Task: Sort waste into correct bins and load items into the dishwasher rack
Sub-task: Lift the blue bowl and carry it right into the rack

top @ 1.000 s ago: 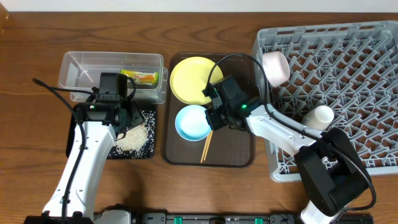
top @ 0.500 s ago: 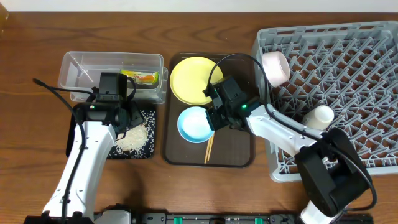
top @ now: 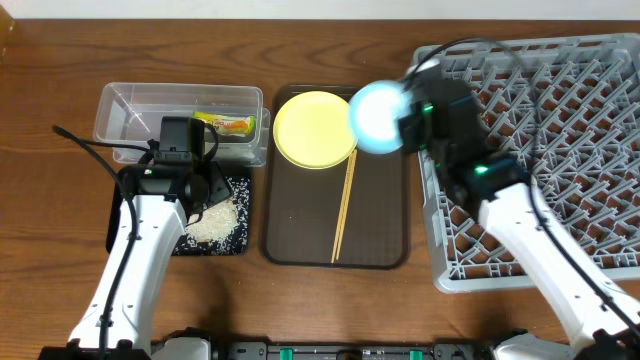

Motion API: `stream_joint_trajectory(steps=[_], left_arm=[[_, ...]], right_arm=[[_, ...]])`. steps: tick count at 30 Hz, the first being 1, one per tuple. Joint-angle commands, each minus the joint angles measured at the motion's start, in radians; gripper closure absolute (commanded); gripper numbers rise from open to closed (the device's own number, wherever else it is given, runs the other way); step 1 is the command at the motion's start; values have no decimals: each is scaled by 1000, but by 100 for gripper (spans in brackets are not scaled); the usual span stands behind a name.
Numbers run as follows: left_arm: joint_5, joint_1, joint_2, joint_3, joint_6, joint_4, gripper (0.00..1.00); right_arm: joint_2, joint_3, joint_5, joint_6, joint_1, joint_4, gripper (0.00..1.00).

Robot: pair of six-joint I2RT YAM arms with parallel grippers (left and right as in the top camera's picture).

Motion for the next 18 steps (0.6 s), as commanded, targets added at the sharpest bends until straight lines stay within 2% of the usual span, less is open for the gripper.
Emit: stream_joint_trajectory(steps=[1, 6, 11, 18], left_arm=[[-19, 4, -5, -8, -5, 1, 34], [-19, 4, -5, -8, -5, 3, 34], [-20, 4, -5, -8, -5, 3, 34], [-20, 4, -5, -8, -5, 7, 34]], right_arm=[[-10, 15, 210, -175, -73, 63, 99], [13, 15, 330, -398, -182, 277, 99], [57, 15, 348, -603, -267, 446, 99], [163, 15, 368, -727, -365, 578, 99]])
